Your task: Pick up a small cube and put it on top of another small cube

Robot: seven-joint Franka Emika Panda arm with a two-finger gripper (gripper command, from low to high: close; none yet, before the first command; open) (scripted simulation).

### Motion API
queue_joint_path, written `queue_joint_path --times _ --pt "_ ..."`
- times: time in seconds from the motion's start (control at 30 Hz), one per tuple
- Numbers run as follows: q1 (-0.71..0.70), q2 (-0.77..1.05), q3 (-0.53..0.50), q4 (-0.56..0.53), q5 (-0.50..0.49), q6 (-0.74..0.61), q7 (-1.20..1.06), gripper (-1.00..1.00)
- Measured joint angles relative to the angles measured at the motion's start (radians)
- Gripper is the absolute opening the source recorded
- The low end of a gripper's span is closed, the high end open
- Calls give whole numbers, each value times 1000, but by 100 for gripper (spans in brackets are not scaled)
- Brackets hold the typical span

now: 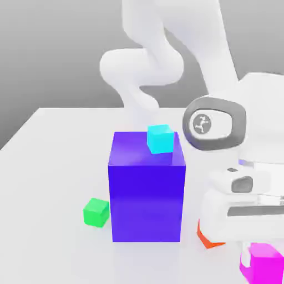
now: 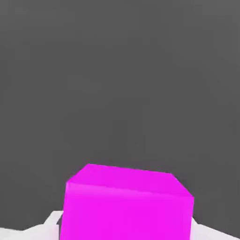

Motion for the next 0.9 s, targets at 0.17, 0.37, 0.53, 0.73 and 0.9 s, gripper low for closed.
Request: queue_joint_path --times 0.17,0.37,0.53,0.73,0.9 --pt "23 -27 -97 11 -258 103 -13 -100" --pt "16 -63 -173 28 -577 216 -23 -100" --pt "-24 -97 -198 41 -835 306 -40 -100" --pt "-44 -145 -263 33 -1049 423 -150 -100" --pt "-2 -166 -401 37 -1287 524 -139 -100"
